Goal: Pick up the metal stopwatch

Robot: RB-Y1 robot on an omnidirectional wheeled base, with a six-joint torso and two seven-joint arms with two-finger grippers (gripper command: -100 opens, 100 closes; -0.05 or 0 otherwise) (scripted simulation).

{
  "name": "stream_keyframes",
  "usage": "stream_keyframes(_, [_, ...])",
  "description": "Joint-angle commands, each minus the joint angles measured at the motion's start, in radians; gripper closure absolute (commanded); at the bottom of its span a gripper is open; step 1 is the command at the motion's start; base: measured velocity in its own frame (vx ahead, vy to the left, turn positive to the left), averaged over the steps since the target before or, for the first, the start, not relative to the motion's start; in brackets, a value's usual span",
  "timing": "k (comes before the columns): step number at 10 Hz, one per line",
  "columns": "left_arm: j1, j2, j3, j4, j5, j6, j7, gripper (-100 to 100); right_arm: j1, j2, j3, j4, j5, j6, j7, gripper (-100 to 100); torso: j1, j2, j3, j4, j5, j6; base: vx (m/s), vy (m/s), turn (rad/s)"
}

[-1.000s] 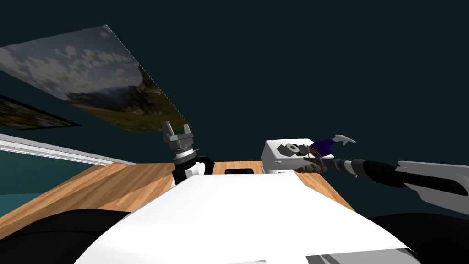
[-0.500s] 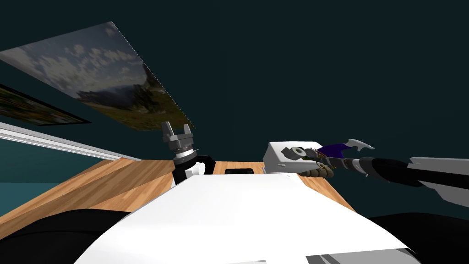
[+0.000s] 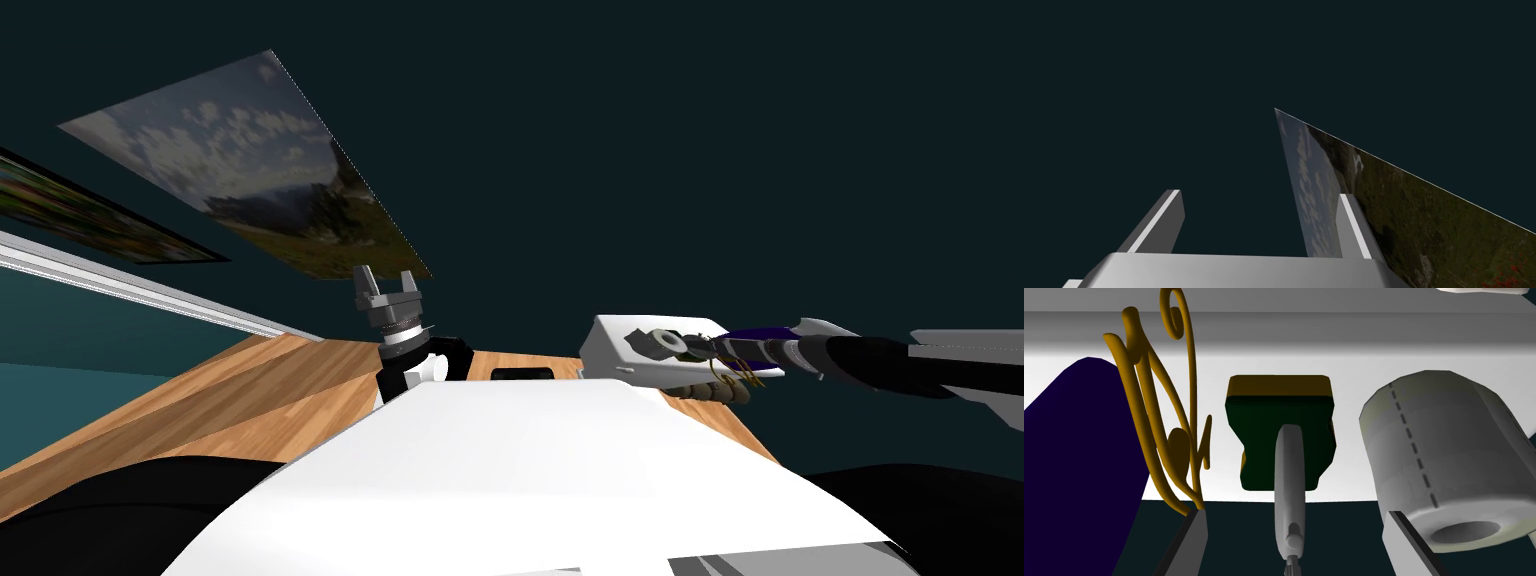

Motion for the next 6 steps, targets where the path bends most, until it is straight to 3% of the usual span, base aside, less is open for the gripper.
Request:
stream_keyframes(1, [0.000, 0.000, 0.000, 0.000, 0.000, 0.000, 0.000, 0, 0.000, 0.000, 0.000, 0.000, 0.000, 0.000, 0.000, 0, 0.000, 0.000, 0.000, 0.000, 0.000, 0.000, 0.000, 0.000, 0.000])
stream_keyframes(2, [0.000, 0.000, 0.000, 0.000, 0.000, 0.000, 0.000, 0, -0.003, 0.037, 0.003, 0.007, 0.014, 0.009, 0.011, -100, -0.001, 0.001, 0.001, 0.000, 0.000, 0.000, 0.033, -0.008, 0.077])
stream_keyframes(4, [0.000, 0.000, 0.000, 0.000, 0.000, 0.000, 0.000, 0, -0.003, 0.037, 0.003, 0.007, 0.014, 0.009, 0.011, -100, -0.003, -0.002, -0.002, -0.001, -0.003, -0.002, 0.023, -0.004, 0.022])
stream_keyframes(6, [0.000, 0.000, 0.000, 0.000, 0.000, 0.000, 0.000, 0, -0.007, 0.091, 0.007, 0.019, 0.036, 0.023, 0.026, -100, -0.004, -0.004, -0.003, -0.003, -0.008, -0.003, 0.031, -0.008, 0.073])
